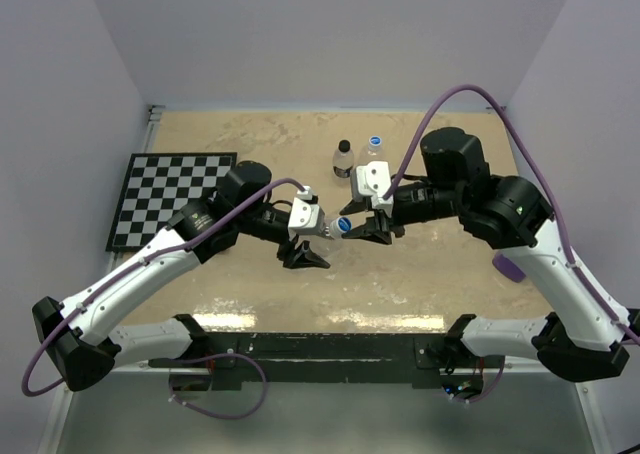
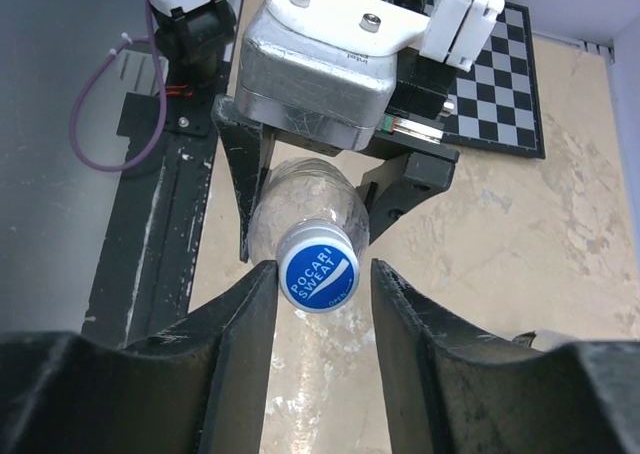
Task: Screw on the bottle caps
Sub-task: Screw the bottle cap onto the plastic bottle.
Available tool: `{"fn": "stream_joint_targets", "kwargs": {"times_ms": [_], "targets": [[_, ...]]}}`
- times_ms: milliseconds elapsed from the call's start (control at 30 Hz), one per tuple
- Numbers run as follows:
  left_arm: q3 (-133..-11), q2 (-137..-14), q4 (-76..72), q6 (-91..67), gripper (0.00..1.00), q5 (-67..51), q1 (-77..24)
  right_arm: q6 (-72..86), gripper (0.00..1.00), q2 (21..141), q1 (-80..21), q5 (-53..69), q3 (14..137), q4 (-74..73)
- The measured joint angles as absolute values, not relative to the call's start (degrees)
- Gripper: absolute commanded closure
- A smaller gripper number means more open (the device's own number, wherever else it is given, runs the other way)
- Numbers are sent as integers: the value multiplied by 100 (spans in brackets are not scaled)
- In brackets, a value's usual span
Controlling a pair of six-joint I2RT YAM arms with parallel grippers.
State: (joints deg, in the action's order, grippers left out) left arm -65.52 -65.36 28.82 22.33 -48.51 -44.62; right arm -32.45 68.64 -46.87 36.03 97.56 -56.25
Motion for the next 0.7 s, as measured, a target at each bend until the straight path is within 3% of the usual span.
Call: {"fn": "stream_joint_targets", "kwargs": {"times_ms": [200,233,433,700], "targets": [[-6582,-6545,2934,2314,100,-4871,-4462,-3249,90,6908,-4692,3715,9793,-5671],[-6591,-6545,2941,2316,100,-4864,-4462,-3269,99,6912,-4692,3717,9797,-5673],[-6595,-6455,3011,2279,100,-4202,-4628,-3118,100,7000,-4681,3653,9804,-5675],[-6361,-6080,2954,1719,100,-1229,-5940,-1636,100,6683,-4687,3262,9102,-5039]]}}
